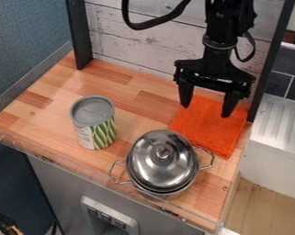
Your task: Put the silver lid on top of the orange refresher at the top right corner of the table
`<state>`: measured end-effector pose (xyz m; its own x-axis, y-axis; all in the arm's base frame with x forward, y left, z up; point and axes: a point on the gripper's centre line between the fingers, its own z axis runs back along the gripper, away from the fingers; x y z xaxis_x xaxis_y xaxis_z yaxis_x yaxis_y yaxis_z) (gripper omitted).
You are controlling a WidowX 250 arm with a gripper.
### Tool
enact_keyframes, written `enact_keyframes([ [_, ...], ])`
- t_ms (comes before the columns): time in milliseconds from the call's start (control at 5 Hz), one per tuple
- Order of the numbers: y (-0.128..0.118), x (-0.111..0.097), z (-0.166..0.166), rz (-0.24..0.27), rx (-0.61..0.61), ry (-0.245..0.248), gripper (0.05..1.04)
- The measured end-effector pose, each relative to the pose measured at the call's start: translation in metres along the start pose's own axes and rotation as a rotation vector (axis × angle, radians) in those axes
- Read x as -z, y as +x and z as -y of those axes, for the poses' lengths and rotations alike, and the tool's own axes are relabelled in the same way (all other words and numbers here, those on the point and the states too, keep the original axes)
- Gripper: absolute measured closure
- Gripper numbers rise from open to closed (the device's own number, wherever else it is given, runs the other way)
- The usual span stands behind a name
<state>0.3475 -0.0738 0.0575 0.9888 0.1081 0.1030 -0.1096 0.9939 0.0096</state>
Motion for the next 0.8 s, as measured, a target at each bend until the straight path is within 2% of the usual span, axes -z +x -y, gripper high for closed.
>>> enact_keyframes([
  [200, -0.004, 0.011, 0.0, -0.037, -0.003, 0.006, 0.083],
  [400, -0.009, 0.011, 0.002, -0.071, -0.007, -0.007, 0.083],
  [600, 0.0, 0.004, 0.007, -0.048, 0.003, -0.028, 0.083],
  [800, -0.005, -0.007, 0.005, -0.03, 0.01, -0.033, 0.083],
])
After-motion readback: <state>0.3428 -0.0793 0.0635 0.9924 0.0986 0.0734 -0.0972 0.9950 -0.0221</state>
